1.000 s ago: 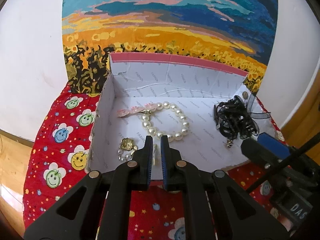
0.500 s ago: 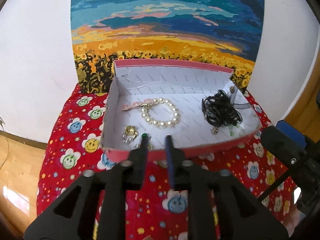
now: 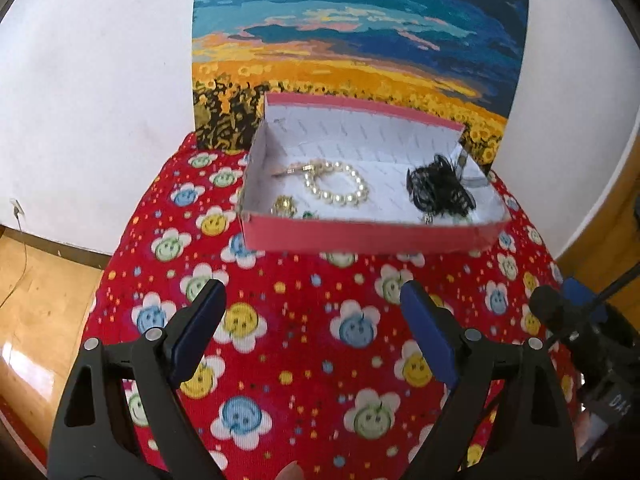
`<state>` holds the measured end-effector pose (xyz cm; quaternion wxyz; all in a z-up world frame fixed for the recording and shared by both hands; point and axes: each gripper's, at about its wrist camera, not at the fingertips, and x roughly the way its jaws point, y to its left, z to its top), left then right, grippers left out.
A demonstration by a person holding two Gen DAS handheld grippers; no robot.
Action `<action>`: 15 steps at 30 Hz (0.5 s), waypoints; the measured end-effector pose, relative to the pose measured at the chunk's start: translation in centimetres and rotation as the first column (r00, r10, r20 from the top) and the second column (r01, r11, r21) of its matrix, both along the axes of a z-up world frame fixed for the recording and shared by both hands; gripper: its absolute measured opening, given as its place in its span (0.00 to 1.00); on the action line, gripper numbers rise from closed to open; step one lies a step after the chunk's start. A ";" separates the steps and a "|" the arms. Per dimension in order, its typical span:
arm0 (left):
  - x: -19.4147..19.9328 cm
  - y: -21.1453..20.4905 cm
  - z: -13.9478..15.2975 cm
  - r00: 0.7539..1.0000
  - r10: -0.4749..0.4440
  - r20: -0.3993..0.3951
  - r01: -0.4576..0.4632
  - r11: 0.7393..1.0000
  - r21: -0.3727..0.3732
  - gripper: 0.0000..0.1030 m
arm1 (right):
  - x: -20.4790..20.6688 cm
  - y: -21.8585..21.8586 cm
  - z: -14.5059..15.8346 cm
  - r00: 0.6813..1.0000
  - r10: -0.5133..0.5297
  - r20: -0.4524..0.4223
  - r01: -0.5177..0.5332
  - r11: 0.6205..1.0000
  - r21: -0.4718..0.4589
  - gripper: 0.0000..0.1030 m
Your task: Organize jewelry
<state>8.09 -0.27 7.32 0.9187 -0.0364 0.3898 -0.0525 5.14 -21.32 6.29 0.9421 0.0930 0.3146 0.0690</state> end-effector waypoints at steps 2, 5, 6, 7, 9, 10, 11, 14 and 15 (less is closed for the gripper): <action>-0.7 -0.2 -0.8 1.000 -0.006 -0.004 0.006 1.000 0.009 0.86 | -0.5 0.1 -0.9 1.000 0.010 -0.017 -0.010 1.000 -0.009 0.87; -1.4 -0.4 -2.3 1.000 -0.001 -0.013 0.002 0.999 0.039 0.86 | -0.8 0.3 -2.3 0.999 0.008 -0.043 -0.009 0.999 -0.031 0.89; -1.4 -0.6 -2.9 1.000 0.004 -0.025 -0.003 0.998 0.060 0.86 | -0.8 0.3 -2.7 0.999 0.003 -0.051 -0.005 0.999 -0.039 0.89; -1.3 -0.6 -3.3 0.999 0.008 -0.033 -0.005 0.997 0.074 0.86 | -0.7 0.4 -3.2 0.998 -0.007 -0.060 0.004 0.999 -0.054 0.89; -1.3 -0.8 -4.3 0.999 0.013 -0.046 -0.009 0.995 0.098 0.86 | -0.5 0.4 -3.9 0.997 -0.021 -0.077 0.015 0.997 -0.074 0.89; -1.2 -0.9 -4.6 0.999 0.012 -0.049 -0.007 0.995 0.100 0.86 | -0.3 0.4 -4.3 0.996 -0.024 -0.091 0.017 0.997 -0.077 0.90; -1.2 -0.9 -4.9 0.999 0.014 -0.050 -0.009 0.995 0.099 0.86 | -0.2 0.3 -4.7 0.994 -0.026 -0.108 0.017 0.997 -0.078 0.90; -0.8 -1.1 -5.5 0.998 0.018 -0.062 -0.012 0.995 0.096 0.86 | 0.6 0.3 -5.7 0.988 -0.022 -0.154 0.011 0.997 -0.073 0.90; -0.7 -1.2 -5.7 0.998 0.021 -0.063 -0.015 0.995 0.096 0.86 | 0.8 0.3 -6.0 0.985 -0.018 -0.172 0.007 0.998 -0.064 0.90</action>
